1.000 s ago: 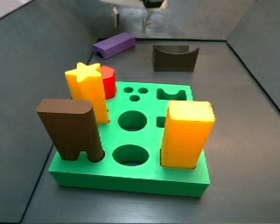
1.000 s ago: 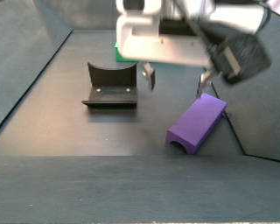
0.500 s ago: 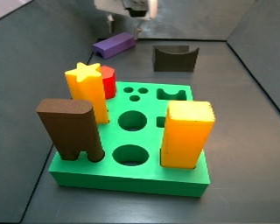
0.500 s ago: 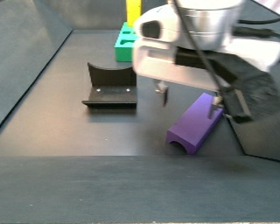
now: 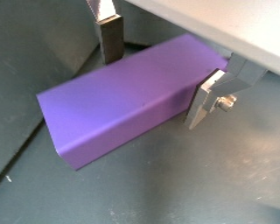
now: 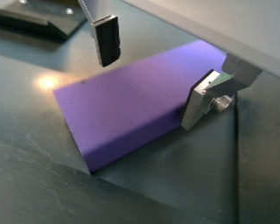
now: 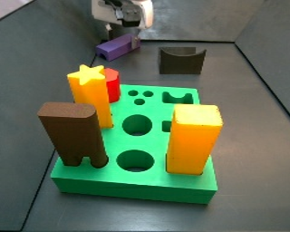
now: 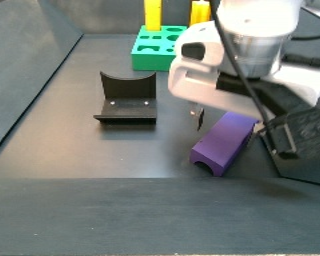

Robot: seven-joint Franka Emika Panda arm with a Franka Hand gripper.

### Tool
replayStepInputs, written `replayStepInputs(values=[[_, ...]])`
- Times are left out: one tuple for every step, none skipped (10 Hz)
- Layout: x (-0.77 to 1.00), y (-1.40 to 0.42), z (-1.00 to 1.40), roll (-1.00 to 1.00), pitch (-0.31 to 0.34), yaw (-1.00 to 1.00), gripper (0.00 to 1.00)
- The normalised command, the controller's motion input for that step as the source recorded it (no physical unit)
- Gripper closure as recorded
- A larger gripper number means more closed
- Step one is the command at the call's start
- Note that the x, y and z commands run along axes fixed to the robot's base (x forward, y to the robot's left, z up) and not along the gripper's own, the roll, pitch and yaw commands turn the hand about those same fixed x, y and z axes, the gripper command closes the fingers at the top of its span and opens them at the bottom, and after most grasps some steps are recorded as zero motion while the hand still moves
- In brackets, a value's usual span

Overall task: Pick up the arch object. Move up. Place the arch object on the fixture. Regrasp the arch object. Rotate the arch object. Move to above the board. Insert the arch object.
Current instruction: Pick up the arch object.

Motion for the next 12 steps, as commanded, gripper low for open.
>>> replayStepInputs(values=[[0.0, 0.05, -0.45, -0.3, -0.01, -0.09, 0.0], [-0.03, 0.05, -0.41, -0.32, -0.04, -0.09, 0.0], [0.0, 0.07, -0.17, -0.2, -0.007, 0.0, 0.0], [0.0, 0.0, 0.0, 0.0, 0.0, 0.0, 0.0], [0.0, 0.0, 0.0, 0.0, 0.0, 0.0, 1.0], [0.0, 0.0, 0.0, 0.0, 0.0, 0.0, 1.0], [0.0, 0.0, 0.0, 0.0, 0.0, 0.0, 1.0], [0.0, 0.0, 0.0, 0.0, 0.0, 0.0, 1.0], [0.0, 0.0, 0.0, 0.0, 0.0, 0.0, 1.0], [0.0, 0.0, 0.0, 0.0, 0.0, 0.0, 1.0], [0.0, 0.0, 0.0, 0.0, 0.0, 0.0, 1.0], [0.0, 0.0, 0.0, 0.0, 0.0, 0.0, 1.0]])
